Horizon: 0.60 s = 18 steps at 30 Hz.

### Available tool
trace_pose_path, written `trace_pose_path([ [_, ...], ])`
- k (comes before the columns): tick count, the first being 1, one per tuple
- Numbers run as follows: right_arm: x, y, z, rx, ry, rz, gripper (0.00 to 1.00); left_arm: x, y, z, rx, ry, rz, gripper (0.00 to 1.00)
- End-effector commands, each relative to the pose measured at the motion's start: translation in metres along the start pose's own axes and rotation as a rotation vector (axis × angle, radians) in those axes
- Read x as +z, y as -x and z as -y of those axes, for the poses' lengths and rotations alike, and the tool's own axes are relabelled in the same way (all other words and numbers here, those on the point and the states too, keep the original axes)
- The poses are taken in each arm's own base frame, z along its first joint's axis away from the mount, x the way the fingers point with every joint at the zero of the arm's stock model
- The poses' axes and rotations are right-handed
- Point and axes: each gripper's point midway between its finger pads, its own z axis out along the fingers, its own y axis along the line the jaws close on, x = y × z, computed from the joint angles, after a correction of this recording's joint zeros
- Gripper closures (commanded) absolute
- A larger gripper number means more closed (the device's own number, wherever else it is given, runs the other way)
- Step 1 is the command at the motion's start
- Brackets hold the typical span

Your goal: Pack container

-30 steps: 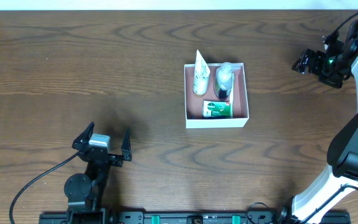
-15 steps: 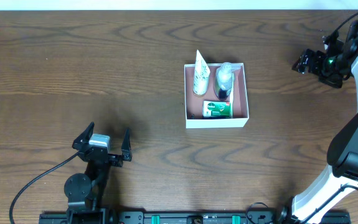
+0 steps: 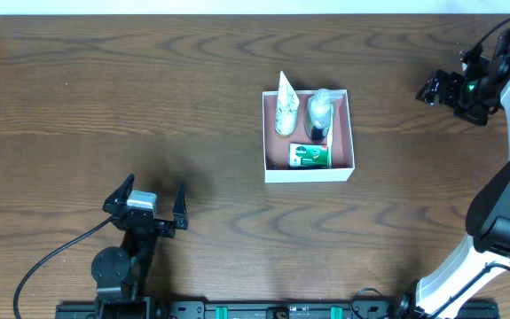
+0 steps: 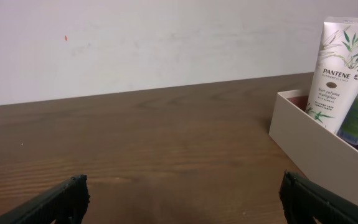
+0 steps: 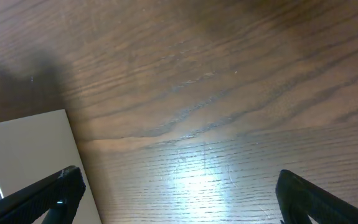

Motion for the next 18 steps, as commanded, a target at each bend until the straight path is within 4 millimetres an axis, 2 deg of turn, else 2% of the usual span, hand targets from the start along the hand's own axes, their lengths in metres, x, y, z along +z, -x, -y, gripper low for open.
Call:
trace_pose_path([
  [1, -0.005, 0.007, 0.0, -0.011, 0.0, 0.022, 0.01, 0.0, -0.016, 0.002, -0.002, -0.015, -0.049, 0.02],
  [11, -0.008, 0.007, -0.003, -0.018, 0.001, 0.028, 0.01, 0.0, -0.016, 0.002, -0.002, -0.015, -0.049, 0.02],
  [14, -0.024, 0.01, -0.017, -0.049, 0.009, 0.067, 0.01, 0.0, -0.016, 0.002, -0.002, -0.015, -0.049, 0.02],
  [18, -0.061, 0.011, -0.055, -0.132, 0.033, 0.152, 0.01, 0.0, -0.016, 0.002, -0.002, -0.015, -0.049, 0.02],
])
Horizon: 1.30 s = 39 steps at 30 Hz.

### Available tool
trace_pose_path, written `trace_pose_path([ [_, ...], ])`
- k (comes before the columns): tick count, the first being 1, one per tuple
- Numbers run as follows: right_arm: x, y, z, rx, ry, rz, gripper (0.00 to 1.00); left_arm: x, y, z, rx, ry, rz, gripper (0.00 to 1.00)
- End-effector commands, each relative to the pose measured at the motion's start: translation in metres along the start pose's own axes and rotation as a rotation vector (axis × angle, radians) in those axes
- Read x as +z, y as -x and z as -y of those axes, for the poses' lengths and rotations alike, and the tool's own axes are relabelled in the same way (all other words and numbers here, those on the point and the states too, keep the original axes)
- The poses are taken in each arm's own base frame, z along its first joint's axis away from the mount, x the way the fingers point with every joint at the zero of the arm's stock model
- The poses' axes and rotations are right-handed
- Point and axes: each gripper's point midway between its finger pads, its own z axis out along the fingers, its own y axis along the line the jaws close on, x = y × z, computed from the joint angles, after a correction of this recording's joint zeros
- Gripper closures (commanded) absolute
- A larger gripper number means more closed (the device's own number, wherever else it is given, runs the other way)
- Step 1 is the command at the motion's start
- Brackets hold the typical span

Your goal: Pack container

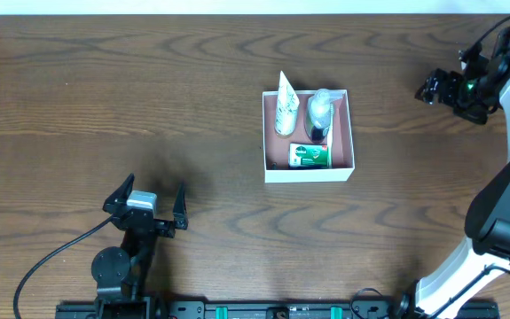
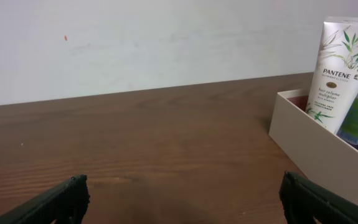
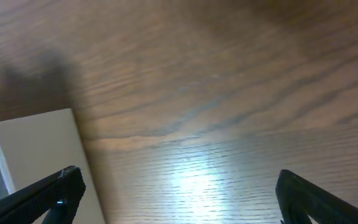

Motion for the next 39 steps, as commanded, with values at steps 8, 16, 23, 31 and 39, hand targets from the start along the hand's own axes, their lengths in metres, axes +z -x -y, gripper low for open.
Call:
trace_pose_path([
  [8, -0.155, -0.024, -0.168, -0.388, 0.168, 0.345, 0.01, 0.0, -0.016, 0.002, -0.002, -0.015, -0.049, 0.02],
  [16, -0.24, -0.101, -0.246, -0.62, 0.349, 0.487, 0.01, 0.0, -0.016, 0.002, -0.002, -0.015, -0.049, 0.02],
  [23, -0.252, -0.126, -0.202, -0.564, 0.307, 0.554, 0.01, 0.0, -0.016, 0.002, -0.002, -0.015, -0.049, 0.02],
  [31, -0.219, -0.149, -0.156, -0.638, 0.233, 0.748, 0.01, 0.0, -0.016, 0.002, -0.002, -0.015, -0.049, 0.02],
  [39, -0.174, -0.177, -0.135, -0.912, 0.134, 0.988, 0.01, 0.0, -0.016, 0.002, -0.002, -0.015, -0.049, 0.02],
])
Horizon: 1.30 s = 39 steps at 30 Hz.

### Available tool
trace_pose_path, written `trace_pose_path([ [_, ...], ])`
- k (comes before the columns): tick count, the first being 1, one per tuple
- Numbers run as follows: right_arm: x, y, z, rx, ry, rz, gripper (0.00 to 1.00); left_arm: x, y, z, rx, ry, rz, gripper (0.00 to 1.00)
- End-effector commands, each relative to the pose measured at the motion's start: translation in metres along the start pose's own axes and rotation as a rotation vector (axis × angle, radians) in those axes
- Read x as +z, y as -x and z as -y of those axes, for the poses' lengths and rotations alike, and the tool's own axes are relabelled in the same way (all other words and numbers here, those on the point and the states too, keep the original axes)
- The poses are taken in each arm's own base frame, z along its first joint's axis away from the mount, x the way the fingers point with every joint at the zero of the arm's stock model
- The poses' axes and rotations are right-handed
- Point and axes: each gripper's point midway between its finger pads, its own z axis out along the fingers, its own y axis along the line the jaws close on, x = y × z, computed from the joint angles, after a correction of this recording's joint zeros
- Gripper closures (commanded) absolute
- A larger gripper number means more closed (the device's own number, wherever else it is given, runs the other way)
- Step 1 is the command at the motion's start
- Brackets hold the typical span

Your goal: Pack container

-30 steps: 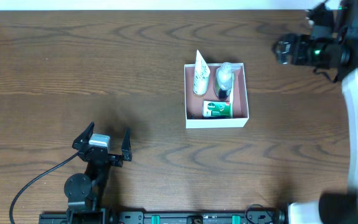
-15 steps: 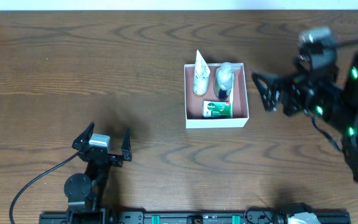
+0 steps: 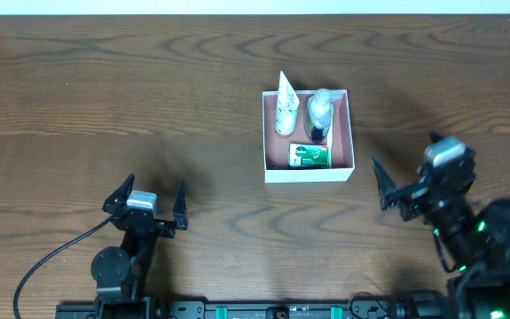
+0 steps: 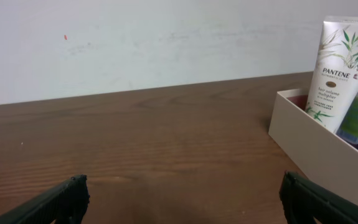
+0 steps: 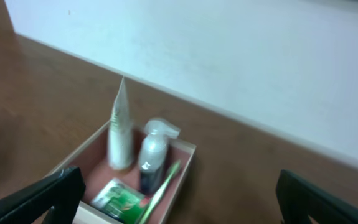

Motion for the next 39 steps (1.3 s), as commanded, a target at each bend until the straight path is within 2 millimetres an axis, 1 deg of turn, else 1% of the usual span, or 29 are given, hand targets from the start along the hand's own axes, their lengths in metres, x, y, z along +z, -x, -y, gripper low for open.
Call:
trace_pose_path([
  [1, 0.003, -0.034, -0.002, -0.165, -0.021, 0.017, 0.01, 0.001, -0.016, 0.002, -0.001, -0.014, -0.045, 0.02],
  [7, 0.01, -0.087, 0.005, -0.19, -0.094, 0.08, 0.01, 0.001, -0.016, 0.002, -0.001, -0.014, -0.045, 0.02],
  [10, 0.01, -0.098, 0.002, -0.201, -0.097, 0.109, 0.01, 0.001, -0.016, 0.002, -0.001, -0.014, -0.045, 0.02],
  [13, 0.009, -0.103, -0.001, -0.208, -0.096, 0.127, 0.01, 0.001, -0.016, 0.002, -0.001, -0.014, -0.045, 0.02],
  [16, 0.006, -0.102, -0.002, -0.221, -0.104, 0.15, 0.01, 0.001, -0.016, 0.002, -0.001, -0.014, -0.045, 0.02],
  [20, 0.001, -0.085, 0.0, -0.314, -0.139, 0.239, 0.01, 0.001, -0.016, 0.002, -0.001, -0.014, -0.045, 0.02],
  [22, -0.002, -0.077, 0.0, -0.333, -0.155, 0.288, 0.01, 0.001, -0.016, 0.002, -0.001, -0.014, -0.045, 0.02],
  [28, -0.009, -0.065, 0.0, -0.395, -0.195, 0.394, 0.01, 0.001, -0.016, 0.002, -0.001, -0.014, -0.045, 0.02],
  [33, -0.018, -0.055, -0.001, -0.461, -0.226, 0.441, 0.01, 0.001, -0.016, 0.002, -0.001, -0.014, -0.045, 0.02],
  [35, -0.02, -0.053, 0.004, -0.456, -0.259, 0.442, 0.01, 0.001, -0.016, 0.002, -0.001, -0.014, -0.045, 0.02],
  [39, -0.021, -0.057, 0.019, -0.419, -0.335, 0.41, 0.01, 0.001, -0.016, 0.002, -0.001, -0.014, -0.045, 0.02],
])
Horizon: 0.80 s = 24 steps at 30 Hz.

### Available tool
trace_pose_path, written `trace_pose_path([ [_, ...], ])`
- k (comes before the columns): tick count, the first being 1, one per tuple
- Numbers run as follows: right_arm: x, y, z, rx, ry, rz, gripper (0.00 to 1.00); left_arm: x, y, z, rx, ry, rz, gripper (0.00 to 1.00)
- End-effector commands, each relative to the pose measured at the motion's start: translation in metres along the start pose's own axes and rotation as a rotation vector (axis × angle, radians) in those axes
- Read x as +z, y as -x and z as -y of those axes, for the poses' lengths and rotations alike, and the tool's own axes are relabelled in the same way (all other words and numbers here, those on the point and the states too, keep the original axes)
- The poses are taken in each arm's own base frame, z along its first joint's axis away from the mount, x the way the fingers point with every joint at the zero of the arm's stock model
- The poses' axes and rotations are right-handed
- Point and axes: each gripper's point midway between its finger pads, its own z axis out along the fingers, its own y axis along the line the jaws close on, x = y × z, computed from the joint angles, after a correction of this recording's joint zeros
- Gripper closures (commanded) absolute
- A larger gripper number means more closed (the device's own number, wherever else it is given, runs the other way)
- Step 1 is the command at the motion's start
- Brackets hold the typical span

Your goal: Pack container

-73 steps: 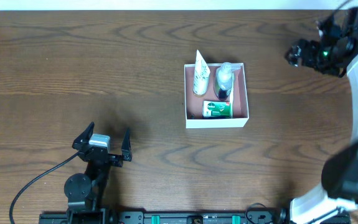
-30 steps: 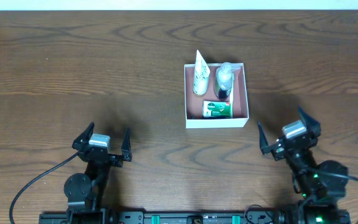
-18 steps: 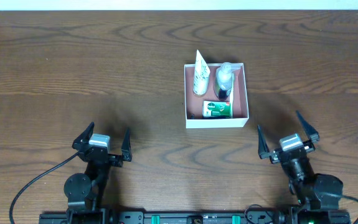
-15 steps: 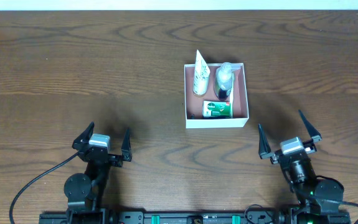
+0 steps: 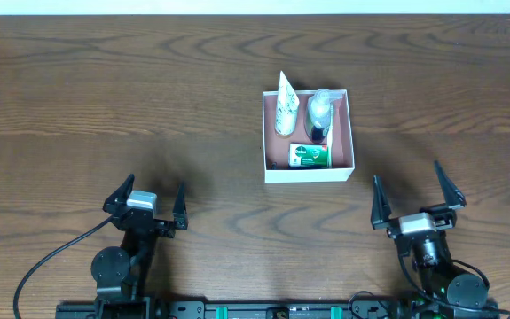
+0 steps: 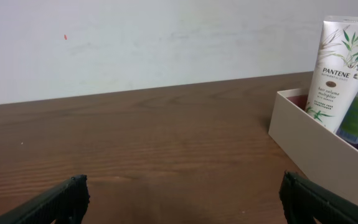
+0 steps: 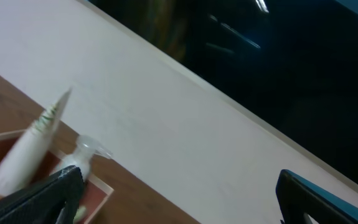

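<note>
A white box (image 5: 309, 168) with a red inside stands at the table's middle, holding a white Pantene tube (image 5: 285, 108), a clear spray bottle (image 5: 318, 111), a green packet (image 5: 309, 156) and a green toothbrush (image 5: 328, 133). The box wall (image 6: 319, 152), the tube (image 6: 337, 68) and the bottle show at the right of the left wrist view. My left gripper (image 5: 145, 197) rests near the front left, open and empty. My right gripper (image 5: 417, 197) sits near the front right, open and empty, tilted up toward the wall; the tube (image 7: 26, 146) and spray bottle (image 7: 82, 158) show low left there.
Bare brown wood table (image 5: 104, 89) lies all round the box. A white wall (image 6: 166, 43) runs along the far edge. Both arm bases stand at the front edge.
My right gripper has moved from just right of the box's front corner back to the front right edge and now tilts upward. The left arm and the box's contents are unchanged.
My right gripper was open, high at the far right of the table, looking down past the box's corner. Then it was open at the front right near the box. Now it rests open at the front edge. The left gripper stayed open and still.
</note>
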Motion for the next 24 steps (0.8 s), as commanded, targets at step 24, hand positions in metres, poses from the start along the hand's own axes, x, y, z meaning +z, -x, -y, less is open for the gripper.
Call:
trace_pose_path([
  [24, -0.026, -0.104, -0.006, 0.203, -0.103, -0.47, 0.01, 0.001, -0.016, 0.002, -0.001, -0.014, -0.044, 0.02],
])
